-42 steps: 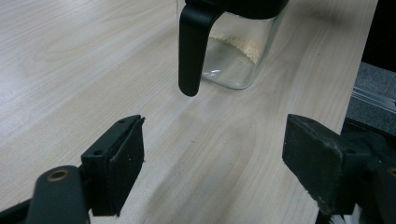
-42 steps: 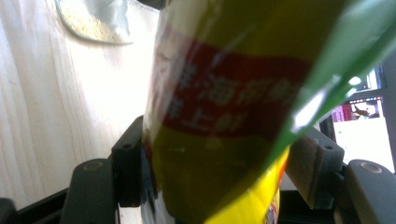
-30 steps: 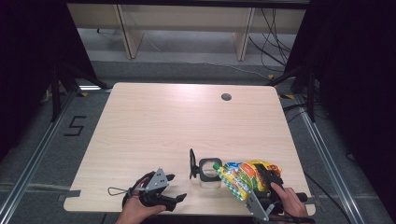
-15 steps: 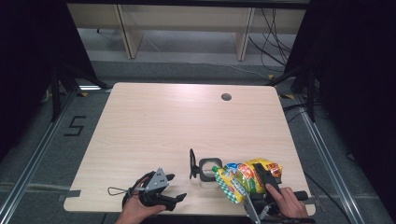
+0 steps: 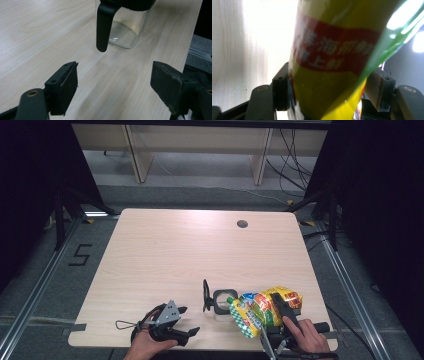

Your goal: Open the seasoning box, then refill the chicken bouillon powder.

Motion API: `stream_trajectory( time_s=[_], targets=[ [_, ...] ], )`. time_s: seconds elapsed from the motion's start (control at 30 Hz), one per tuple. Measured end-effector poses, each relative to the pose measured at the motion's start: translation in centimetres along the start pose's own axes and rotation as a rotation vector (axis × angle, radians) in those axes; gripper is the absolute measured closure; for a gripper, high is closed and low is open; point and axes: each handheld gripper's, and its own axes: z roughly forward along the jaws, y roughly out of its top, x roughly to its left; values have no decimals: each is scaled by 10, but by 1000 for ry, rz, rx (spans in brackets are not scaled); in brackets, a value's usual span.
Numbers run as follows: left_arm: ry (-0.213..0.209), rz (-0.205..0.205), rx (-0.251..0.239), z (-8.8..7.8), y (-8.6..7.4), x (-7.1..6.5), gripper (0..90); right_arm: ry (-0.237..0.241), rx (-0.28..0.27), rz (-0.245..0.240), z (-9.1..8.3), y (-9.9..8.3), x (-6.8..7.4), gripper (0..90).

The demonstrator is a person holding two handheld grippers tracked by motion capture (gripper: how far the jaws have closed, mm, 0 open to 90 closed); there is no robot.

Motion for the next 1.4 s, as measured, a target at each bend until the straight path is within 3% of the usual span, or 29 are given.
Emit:
stream_trajectory(
  time_s=[0.07, 0.13, 0.17, 0.27, 0.37, 0.4, 0.43, 0.47, 0.5, 0.53, 0.6, 0.67, 0.7, 0.73, 0.77, 0.83, 0.87, 0.9, 0.93, 1.0, 1.07, 1.1, 1.13, 1.17, 1.2, 1.27, 1.3, 1.33, 1.4],
  targets=[
    [10, -4, 16, -1, 0, 1, 218, -2, -4, 17, 1, 0, 2, 344],
    [7, -34, -9, 0, 1, -1, 218, -13, -25, 9, 3, -1, 2, 344],
    [3, 0, 3, -1, 2, 1, 218, -14, 3, 10, 0, 0, 1, 345],
    [3, -30, -5, 1, 2, 0, 218, 1, -3, 4, 2, -2, 1, 345],
    [8, -22, -5, 2, 2, -1, 218, -3, 3, 18, 1, -2, 2, 345],
    [12, -3, 11, 1, 2, 1, 218, -6, -3, -4, 1, -2, 1, 344],
    [10, -12, 4, 1, 2, 0, 218, 5, 10, 24, 0, -2, 3, 345],
    [4, -14, -7, 1, 2, -1, 218, 0, 4, 1, 1, -3, 2, 345],
    [1, -3, -7, 1, 3, 0, 218, -1, 5, 20, 0, -3, 3, 345],
    [0, 2, -9, 0, 2, 0, 218, -27, -39, -21, 2, -4, 1, 345],
    [6, -25, -10, 0, 1, -1, 218, -24, -39, -23, 2, -4, 0, 344],
    [14, -22, -2, -1, 1, -1, 218, -4, -4, -21, 0, -3, 0, 344],
    [16, 3, 9, -1, 1, 1, 218, 7, -15, -36, 1, -3, -1, 345],
    [15, 8, 4, -1, 1, 2, 218, -17, -40, -39, 3, -4, 1, 345],
    [17, -2, 15, -2, 1, 1, 218, -16, -29, -53, 2, -4, 1, 345],
    [10, -26, -6, -1, 1, 0, 218, -7, -5, -57, 1, -3, 0, 345],
    [12, -1, -1, -1, 2, 1, 218, 5, -3, -56, 0, -3, -1, 345],
    [13, -10, -6, -1, 2, 0, 218, 17, -7, -53, 1, -3, -1, 345],
    [12, -13, -9, -1, 2, 0, 218, -24, -14, -99, 2, -4, -4, 345],
    [11, -14, -1, -1, 0, -1, 219, -24, 17, -135, 0, -3, -8, 345],
    [19, -6, 16, -2, -1, 0, 219, -8, 24, -122, -1, -3, -9, 345],
    [13, -9, -6, -2, -1, 1, 219, -40, 2, -123, 0, -4, -9, 345],
    [30, -14, 1, -3, -1, 1, 219, -44, 23, -160, -2, -2, -12, 345],
    [14, -2, -4, -3, 1, 3, 219, -29, 26, -165, -2, -1, -13, 345],
    [14, -5, -3, -3, 0, 2, 219, -49, -1, -156, 0, -2, -12, 345],
    [14, -13, 3, -2, -1, 2, 218, -41, 17, -169, -2, -2, -15, 345],
    [18, -45, -9, 0, -2, 0, 219, -44, 22, -196, -1, -1, -17, 345],
    [14, -14, 3, -1, -1, 2, 219, -44, 22, -196, -1, -1, -17, 345],
    [14, -17, -5, 0, -1, 2, 219, -43, -4, -208, 2, -2, -18, 345]
  ],
)
